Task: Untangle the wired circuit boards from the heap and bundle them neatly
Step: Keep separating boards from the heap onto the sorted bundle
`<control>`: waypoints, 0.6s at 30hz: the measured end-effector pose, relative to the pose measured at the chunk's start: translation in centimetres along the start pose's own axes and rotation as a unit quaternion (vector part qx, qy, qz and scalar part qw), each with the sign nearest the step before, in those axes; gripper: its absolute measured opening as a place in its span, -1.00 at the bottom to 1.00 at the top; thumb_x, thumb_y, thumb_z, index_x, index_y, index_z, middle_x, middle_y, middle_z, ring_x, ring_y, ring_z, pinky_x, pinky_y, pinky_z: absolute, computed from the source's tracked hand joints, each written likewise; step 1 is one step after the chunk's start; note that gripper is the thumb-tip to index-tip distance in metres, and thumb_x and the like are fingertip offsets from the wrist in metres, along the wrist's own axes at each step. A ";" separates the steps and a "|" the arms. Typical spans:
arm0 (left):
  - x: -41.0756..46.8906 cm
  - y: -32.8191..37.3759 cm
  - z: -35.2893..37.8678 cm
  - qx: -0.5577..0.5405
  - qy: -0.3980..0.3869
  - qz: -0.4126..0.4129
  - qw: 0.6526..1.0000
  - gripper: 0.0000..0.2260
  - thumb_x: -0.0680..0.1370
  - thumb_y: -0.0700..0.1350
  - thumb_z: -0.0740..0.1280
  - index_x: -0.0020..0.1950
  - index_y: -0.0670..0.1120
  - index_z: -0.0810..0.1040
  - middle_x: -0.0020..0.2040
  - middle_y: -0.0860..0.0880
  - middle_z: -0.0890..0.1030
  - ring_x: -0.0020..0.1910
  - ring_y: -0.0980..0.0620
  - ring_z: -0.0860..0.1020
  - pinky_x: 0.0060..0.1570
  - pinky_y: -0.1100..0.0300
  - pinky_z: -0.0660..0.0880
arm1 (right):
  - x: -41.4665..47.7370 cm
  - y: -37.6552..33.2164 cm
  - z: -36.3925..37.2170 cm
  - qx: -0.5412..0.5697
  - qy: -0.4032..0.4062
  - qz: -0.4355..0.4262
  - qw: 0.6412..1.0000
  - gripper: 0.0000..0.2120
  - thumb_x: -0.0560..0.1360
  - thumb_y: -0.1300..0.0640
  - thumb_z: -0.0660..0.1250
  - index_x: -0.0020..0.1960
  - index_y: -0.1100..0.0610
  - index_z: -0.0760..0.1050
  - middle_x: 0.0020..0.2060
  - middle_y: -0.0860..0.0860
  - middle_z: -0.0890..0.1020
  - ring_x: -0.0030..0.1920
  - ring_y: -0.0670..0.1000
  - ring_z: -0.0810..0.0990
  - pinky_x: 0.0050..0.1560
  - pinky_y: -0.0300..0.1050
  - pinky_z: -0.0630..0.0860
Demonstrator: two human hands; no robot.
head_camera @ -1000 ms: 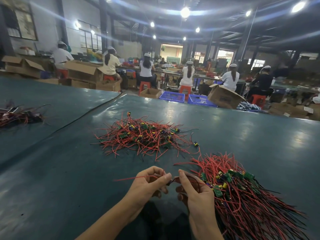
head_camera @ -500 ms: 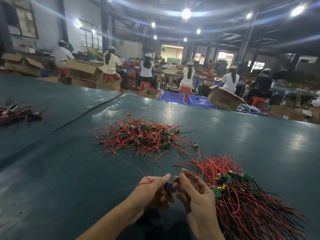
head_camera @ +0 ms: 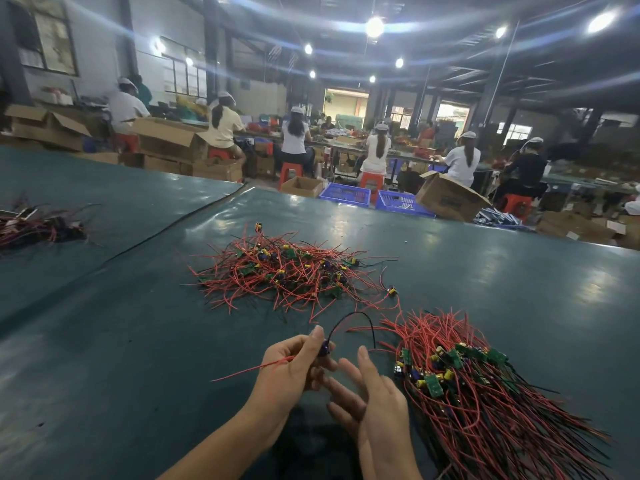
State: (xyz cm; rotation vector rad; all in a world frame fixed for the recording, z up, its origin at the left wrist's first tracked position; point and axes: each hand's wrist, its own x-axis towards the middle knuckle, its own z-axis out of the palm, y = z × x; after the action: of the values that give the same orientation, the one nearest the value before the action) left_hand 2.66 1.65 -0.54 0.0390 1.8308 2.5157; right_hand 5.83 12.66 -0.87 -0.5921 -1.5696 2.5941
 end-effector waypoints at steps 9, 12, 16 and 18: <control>-0.8 0.0 0.2 0.147 -0.093 0.033 0.984 -0.71 0.55 -0.07 0.33 -0.34 -0.13 0.59 -0.42 -0.06 0.59 -0.46 0.08 0.50 -0.39 0.31 0.43 | 0.2 0.6 -0.2 -0.136 -0.015 -0.160 0.977 -0.78 0.51 0.14 0.40 -0.29 0.04 0.72 -0.35 0.10 0.70 -0.30 0.02 0.68 -0.25 -0.14 0.62; -0.9 0.1 0.3 0.150 -0.085 0.024 0.985 -0.69 0.57 -0.09 0.34 -0.38 -0.11 0.58 -0.42 -0.10 0.59 -0.44 0.03 0.50 -0.37 0.29 0.43 | 0.6 0.5 -0.5 -0.141 -0.010 -0.161 0.977 -0.77 0.52 0.13 0.39 -0.29 0.05 0.71 -0.33 0.12 0.70 -0.25 0.10 0.70 -0.22 -0.08 0.65; -1.1 0.5 0.5 0.123 -0.090 -0.007 0.988 -0.69 0.53 -0.03 0.36 -0.37 -0.13 0.57 -0.41 -0.16 0.58 -0.42 -0.04 0.53 -0.36 0.26 0.44 | 0.9 0.3 -0.4 -0.108 0.003 -0.122 0.987 -0.76 0.53 0.12 0.37 -0.26 0.00 0.72 -0.28 0.13 0.72 -0.21 0.11 0.71 -0.26 -0.06 0.66; -1.2 0.7 0.6 0.110 -0.091 -0.025 0.990 -0.69 0.50 -0.01 0.36 -0.40 -0.11 0.57 -0.42 -0.14 0.58 -0.46 0.01 0.50 -0.38 0.29 0.44 | 1.1 -0.1 -0.6 -0.076 0.028 -0.111 0.991 -0.78 0.53 0.10 0.37 -0.24 -0.03 0.73 -0.25 0.14 0.71 -0.17 0.14 0.69 -0.13 0.07 0.66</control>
State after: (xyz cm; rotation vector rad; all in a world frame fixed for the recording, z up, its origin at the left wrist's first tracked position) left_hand 3.91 1.98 0.28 0.2172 1.9950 2.1862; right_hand 4.97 13.46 -1.32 -0.4642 -1.7189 2.2949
